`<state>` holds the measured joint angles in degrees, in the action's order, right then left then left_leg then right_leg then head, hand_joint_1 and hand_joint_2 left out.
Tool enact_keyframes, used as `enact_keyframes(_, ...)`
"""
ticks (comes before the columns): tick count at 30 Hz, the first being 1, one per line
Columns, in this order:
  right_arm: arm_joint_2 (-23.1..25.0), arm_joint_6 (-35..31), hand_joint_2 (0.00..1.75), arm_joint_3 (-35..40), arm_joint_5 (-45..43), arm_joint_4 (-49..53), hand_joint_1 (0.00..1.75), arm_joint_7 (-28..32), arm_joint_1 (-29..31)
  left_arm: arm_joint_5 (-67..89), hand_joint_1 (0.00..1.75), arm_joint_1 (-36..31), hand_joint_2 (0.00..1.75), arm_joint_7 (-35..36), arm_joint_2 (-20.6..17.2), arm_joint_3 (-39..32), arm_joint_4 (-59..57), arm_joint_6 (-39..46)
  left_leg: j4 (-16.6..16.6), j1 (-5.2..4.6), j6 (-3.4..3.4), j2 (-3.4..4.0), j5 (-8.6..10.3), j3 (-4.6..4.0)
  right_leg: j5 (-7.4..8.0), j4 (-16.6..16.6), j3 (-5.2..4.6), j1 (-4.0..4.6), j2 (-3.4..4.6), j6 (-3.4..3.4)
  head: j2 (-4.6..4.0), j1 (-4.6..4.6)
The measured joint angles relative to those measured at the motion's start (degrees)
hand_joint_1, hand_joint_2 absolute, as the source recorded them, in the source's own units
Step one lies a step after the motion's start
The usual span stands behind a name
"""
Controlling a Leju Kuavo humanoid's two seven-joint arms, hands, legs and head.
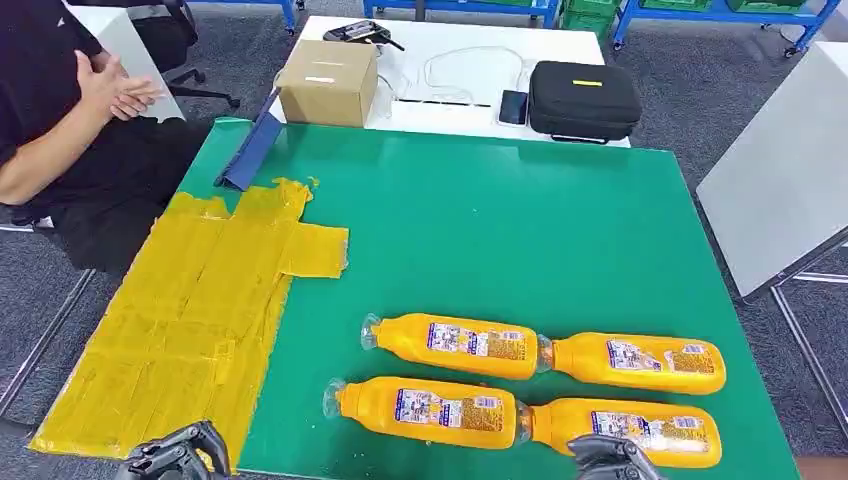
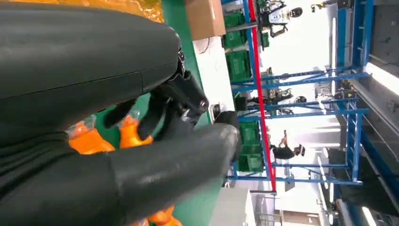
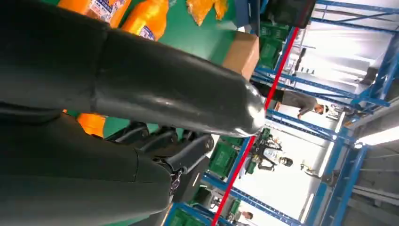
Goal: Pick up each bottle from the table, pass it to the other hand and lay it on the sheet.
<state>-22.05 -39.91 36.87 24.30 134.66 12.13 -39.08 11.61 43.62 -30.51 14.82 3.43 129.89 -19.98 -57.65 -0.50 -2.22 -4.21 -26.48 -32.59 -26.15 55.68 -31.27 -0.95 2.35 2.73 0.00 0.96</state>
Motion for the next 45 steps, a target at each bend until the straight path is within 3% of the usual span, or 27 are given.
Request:
enact_keyframes(26, 0.0, 0.0, 0.0, 0.1, 1.0, 0.1, 0.0, -2.0, -0.2, 1.8, 0.0, -0.3, 0.0, 0.3, 4.0, -2.7, -1.8, -3.0, 0.0, -0.01, -0.01, 0.0, -0.01, 0.07, 0.0, 0.0, 0.03, 0.0, 0.0, 0.0, 0.0, 0.02)
enact_keyframes(33, -0.3, 1.0, 0.0, -1.5, 1.0, 0.1, 0.0, -4.2, 0.1, -0.6, 0.0, -1.3, 0.0, 6.2, 4.3, -4.4, -1.5, -1.1, 0.0, -0.01, -0.01, 0.03, -0.01, 0.05, 0.0, 0.0, 0.07, 0.0, 0.01, 0.0, 0.0, 0.02)
enact_keyframes(37, 0.8, 12.8, 0.0, -7.7, -1.1, 0.0, 0.0, -2.2, 1.1, 0.8, 0.0, -5.2, 0.0, 9.6, 4.3, -6.2, -0.3, 0.6, 0.0, -0.01, -0.01, -0.06, 0.03, 0.15, 0.01, 0.0, 0.11, 0.0, -0.05, 0.0, 0.0, 0.02)
enact_keyframes(41, 10.4, 33.9, 0.0, -21.7, -1.0, -2.4, 0.0, 3.6, 4.5, 1.0, 0.0, -11.4, 0.0, 11.9, 4.1, -7.0, -1.3, 4.2, 0.0, 0.02, 0.01, -0.02, 0.05, 0.26, 0.04, 0.0, 0.27, 0.06, -0.07, 0.0, 0.0, 0.07)
enact_keyframes(45, 16.6, 38.7, 0.0, -30.1, -0.8, -3.6, 0.0, 5.2, 5.4, 1.0, 0.0, -13.1, 0.0, 11.9, 3.8, -7.1, -2.0, 5.5, 0.0, 0.04, 0.03, -0.02, 0.07, 0.24, 0.05, 0.0, 0.53, 0.08, -0.06, 0.0, 0.0, 0.02)
